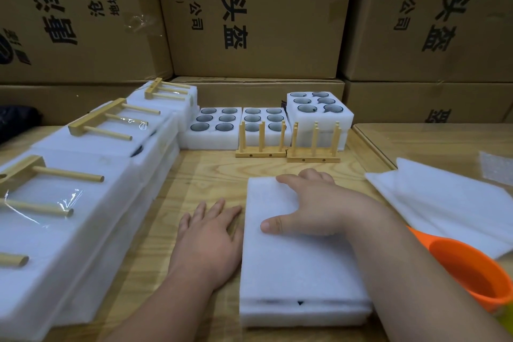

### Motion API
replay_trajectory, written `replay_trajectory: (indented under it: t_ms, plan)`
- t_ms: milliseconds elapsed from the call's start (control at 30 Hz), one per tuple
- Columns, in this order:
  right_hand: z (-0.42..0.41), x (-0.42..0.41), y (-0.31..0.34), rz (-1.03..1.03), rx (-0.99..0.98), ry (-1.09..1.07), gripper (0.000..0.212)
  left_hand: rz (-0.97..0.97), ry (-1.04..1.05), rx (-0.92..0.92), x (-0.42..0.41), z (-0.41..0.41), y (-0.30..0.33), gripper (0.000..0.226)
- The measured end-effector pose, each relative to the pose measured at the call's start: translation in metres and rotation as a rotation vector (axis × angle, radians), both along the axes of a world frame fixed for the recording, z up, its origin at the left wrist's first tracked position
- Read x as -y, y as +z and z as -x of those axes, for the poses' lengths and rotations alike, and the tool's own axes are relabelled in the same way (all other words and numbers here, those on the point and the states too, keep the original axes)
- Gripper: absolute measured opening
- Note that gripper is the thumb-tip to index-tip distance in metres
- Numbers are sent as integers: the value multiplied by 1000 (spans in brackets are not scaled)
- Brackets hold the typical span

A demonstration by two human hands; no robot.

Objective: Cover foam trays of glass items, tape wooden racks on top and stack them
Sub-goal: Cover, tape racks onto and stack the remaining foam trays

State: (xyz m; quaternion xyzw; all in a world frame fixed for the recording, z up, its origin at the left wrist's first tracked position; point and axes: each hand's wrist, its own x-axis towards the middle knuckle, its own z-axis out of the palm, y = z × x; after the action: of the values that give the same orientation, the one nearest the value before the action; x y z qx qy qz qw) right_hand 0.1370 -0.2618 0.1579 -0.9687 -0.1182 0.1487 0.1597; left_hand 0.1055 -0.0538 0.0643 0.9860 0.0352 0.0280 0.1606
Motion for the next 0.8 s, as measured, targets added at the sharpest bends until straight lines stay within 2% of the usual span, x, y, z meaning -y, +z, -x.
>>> replay_trajectory:
  t_ms: [167, 567, 700, 800]
  plan:
    - [4, -4, 5, 47, -29, -2, 117, -7, 2, -6, 0, 0, 0, 58]
    - [13, -7, 3, 12, 0, -55, 114, 12, -6, 6, 1, 1, 0, 56]
    - [22, -17, 13, 114, 52, -9, 92, 14, -6, -8, 1, 0, 0, 56]
    - [19, -25, 34, 307, 36, 103, 80, 0, -10, -18, 1, -2, -1, 56]
